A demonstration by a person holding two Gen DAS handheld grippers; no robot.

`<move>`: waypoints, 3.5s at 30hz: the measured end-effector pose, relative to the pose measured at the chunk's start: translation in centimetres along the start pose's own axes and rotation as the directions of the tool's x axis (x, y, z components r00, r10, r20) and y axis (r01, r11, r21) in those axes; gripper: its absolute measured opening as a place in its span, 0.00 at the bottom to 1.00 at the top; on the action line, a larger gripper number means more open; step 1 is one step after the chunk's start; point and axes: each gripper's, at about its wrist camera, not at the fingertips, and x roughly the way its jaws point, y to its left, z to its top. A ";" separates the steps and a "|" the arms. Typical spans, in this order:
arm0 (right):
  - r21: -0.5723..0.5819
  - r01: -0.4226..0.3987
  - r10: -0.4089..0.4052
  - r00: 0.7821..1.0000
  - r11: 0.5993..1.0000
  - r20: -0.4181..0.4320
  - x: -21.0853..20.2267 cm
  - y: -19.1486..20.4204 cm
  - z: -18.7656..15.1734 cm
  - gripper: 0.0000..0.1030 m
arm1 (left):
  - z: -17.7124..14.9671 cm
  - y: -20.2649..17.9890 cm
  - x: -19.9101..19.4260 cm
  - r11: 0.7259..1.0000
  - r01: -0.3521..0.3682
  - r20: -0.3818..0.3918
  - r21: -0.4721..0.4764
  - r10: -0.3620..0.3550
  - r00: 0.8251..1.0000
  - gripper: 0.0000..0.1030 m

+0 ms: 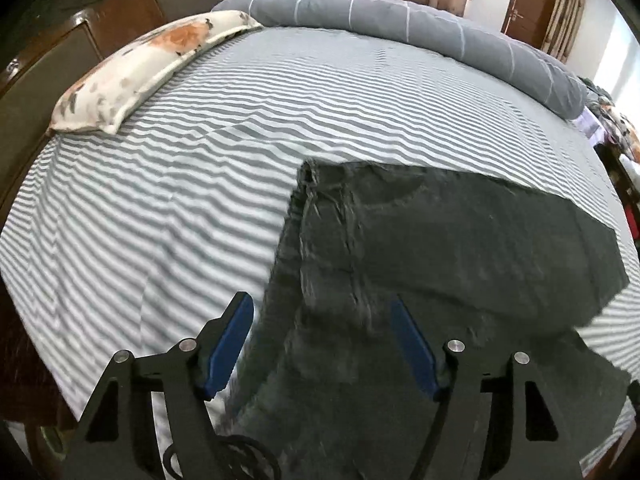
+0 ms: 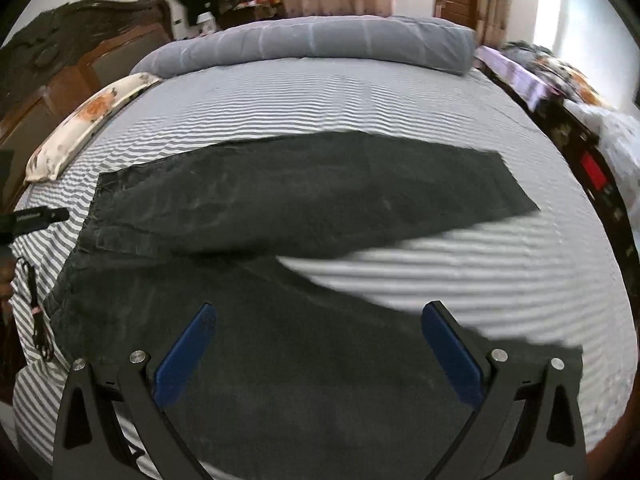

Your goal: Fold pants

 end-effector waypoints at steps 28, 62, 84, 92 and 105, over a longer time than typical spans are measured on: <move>-0.047 -0.110 0.109 0.993 0.993 -0.036 11.9 4.1 10.0 0.99 | 7.4 4.9 11.6 0.987 0.130 -0.022 -0.096 -0.133 0.991 0.54; -0.238 -0.127 0.116 0.991 0.963 -0.061 14.1 2.0 13.4 0.99 | 7.5 -0.2 13.1 0.986 0.166 0.029 0.003 -0.166 0.986 0.21; -0.548 -0.470 0.297 0.877 0.691 -0.377 25.3 2.7 22.6 0.69 | 3.3 -1.2 2.5 0.960 0.278 0.244 -0.036 -0.261 0.934 0.13; -0.535 -0.556 0.270 0.810 0.636 -0.521 28.5 1.5 22.7 0.49 | 3.1 -0.4 3.3 0.957 0.277 0.231 -0.084 -0.252 0.940 0.13; -0.567 -0.334 0.225 0.940 0.753 -0.256 17.9 -0.2 20.0 0.04 | 4.2 -0.9 1.9 0.969 0.247 0.076 0.003 -0.247 0.966 0.13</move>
